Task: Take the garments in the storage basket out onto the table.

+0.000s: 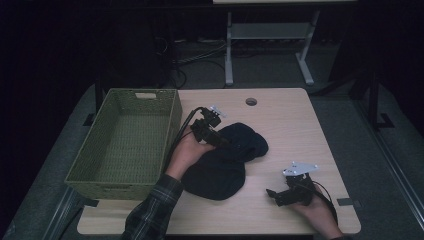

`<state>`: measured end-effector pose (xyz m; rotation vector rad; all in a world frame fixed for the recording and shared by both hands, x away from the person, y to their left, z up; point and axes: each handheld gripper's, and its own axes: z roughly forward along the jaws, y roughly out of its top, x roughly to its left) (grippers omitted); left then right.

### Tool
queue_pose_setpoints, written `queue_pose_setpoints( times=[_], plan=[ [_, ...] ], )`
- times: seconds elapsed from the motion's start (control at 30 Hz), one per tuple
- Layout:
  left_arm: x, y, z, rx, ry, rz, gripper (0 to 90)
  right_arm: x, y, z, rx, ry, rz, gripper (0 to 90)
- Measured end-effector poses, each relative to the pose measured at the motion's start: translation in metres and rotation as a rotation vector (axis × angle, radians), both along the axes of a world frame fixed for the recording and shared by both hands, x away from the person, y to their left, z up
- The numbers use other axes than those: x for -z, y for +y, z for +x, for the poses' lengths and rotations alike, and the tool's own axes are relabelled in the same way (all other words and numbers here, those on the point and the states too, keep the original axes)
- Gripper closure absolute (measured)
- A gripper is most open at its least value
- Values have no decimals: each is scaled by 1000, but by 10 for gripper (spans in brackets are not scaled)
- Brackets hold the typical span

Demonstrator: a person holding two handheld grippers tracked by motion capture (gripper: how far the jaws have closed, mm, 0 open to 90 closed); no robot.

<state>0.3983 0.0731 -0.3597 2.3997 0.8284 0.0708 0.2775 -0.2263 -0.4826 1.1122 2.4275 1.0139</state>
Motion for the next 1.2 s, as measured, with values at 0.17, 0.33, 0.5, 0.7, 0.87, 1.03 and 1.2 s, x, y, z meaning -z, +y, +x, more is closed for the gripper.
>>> queue_pose_setpoints(
  times=[0.17, 0.33, 0.5, 0.7, 0.87, 1.03, 1.2],
  plan=[
    [4, 3, -19, 31, 28, -4, 861, 0, 0, 0, -1, 0, -1, 7],
    [17, 6, -36, 44, 47, 18, 900, 0, 0, 0, 1, 0, -1, 7],
    [32, 9, -55, 48, 61, 12, 899, 0, 0, 0, 2, 2, -1, 7],
    [49, 15, -76, 53, 76, 11, 899, 0, 0, 0, 1, 0, -2, 7],
    [64, 20, -92, 51, 75, -6, 899, 0, 0, 0, 2, 2, -2, 7],
    [78, 25, -95, 59, 98, 14, 899, 0, 0, 0, -1, -2, -2, 7],
    [88, 27, -95, 52, 108, 31, 896, 0, 0, 0, 3, 1, 0, 7]
  ],
)
